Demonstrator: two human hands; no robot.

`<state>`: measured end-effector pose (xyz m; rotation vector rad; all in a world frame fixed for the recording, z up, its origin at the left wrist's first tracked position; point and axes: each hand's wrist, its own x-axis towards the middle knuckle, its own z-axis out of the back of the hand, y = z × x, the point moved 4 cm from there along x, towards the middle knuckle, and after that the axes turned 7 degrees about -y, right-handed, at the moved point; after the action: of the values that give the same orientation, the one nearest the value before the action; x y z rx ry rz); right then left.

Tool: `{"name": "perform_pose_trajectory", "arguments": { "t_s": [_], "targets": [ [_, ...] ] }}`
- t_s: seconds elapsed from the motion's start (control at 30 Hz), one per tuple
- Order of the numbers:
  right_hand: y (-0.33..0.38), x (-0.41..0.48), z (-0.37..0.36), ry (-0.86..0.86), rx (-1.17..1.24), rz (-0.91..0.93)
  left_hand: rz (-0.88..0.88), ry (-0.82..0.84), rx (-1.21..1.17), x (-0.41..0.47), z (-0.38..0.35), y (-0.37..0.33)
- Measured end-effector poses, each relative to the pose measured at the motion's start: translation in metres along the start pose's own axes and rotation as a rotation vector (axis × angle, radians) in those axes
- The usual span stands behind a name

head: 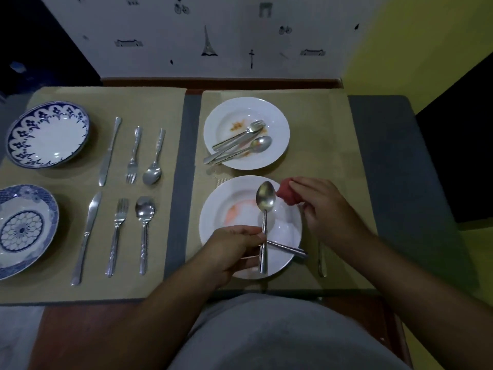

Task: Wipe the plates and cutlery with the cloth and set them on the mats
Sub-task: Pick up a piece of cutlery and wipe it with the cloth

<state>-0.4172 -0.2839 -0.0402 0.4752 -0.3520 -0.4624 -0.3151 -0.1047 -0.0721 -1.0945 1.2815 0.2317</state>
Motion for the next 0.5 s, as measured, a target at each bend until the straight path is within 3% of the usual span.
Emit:
{"name": "perform_pose_trajectory", "arguments": {
  "t_s": [0.5],
  "targets": [
    [-0.123, -0.073, 0.075, -0.069, -0.025, -0.341, -0.12, -0.043, 0.333, 0.057, -0.182, 0.01]
  ]
}}
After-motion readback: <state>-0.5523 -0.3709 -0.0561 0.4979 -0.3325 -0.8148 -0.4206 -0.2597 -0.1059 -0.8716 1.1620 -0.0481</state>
